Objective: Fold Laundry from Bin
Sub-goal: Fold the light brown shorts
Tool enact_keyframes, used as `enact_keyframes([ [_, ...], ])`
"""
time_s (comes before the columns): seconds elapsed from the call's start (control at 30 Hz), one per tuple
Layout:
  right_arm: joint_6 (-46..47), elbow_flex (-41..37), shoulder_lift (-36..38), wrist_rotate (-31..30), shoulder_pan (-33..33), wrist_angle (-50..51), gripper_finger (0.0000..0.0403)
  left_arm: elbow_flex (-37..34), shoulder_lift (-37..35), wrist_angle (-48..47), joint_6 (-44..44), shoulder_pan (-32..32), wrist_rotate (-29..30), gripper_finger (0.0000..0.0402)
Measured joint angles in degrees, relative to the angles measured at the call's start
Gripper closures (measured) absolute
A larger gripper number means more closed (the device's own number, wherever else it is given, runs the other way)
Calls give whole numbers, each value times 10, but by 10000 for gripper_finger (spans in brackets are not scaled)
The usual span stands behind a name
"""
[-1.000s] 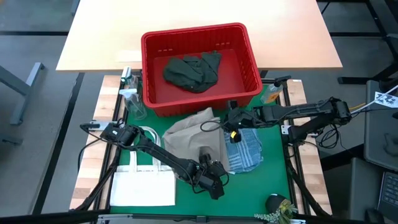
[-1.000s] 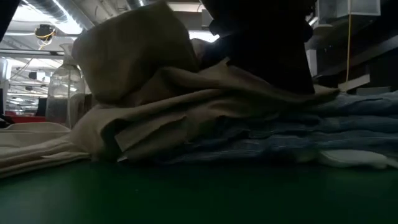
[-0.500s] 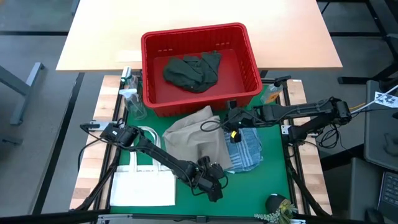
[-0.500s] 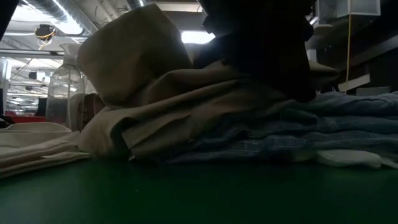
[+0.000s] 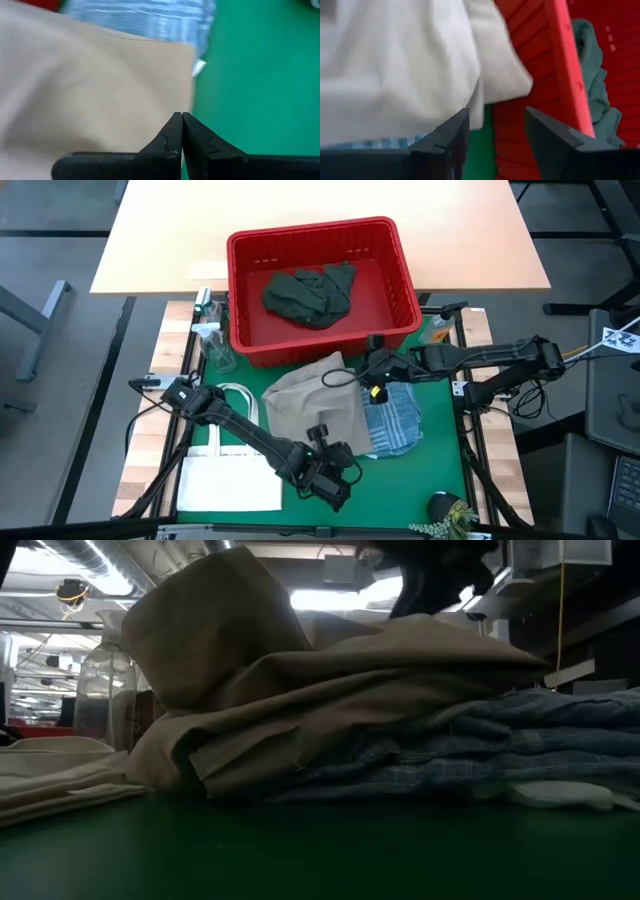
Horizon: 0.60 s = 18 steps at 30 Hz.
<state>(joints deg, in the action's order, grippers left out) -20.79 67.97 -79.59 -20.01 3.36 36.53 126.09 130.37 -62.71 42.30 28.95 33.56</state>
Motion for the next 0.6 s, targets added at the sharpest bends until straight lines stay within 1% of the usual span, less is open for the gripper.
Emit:
enact_keyframes([
  [0.13, 26, 38, 0, 19, 0, 23, 207, 77, 0, -130, 59, 14, 37, 401],
  [0.2, 40, 57, 0, 31, 0, 44, 208, 90, -2, -168, 95, 20, 39, 401],
  [0.3, 43, 79, 0, 51, 0, 79, 209, 86, -3, -187, 146, 31, 36, 401],
  [0.37, 43, 94, 0, 65, 0, 113, 209, 80, -3, -191, 179, 35, 18, 401],
  [0.43, 43, 105, 0, 78, 0, 144, 209, 70, -4, -196, 244, 36, -8, 400],
  [0.53, 43, 112, 0, 90, 0, 177, 209, 68, -2, -215, 342, 38, -21, 382],
  [0.6, 43, 112, 0, 92, 0, 195, 209, 68, -3, -217, 383, 39, -28, 364],
])
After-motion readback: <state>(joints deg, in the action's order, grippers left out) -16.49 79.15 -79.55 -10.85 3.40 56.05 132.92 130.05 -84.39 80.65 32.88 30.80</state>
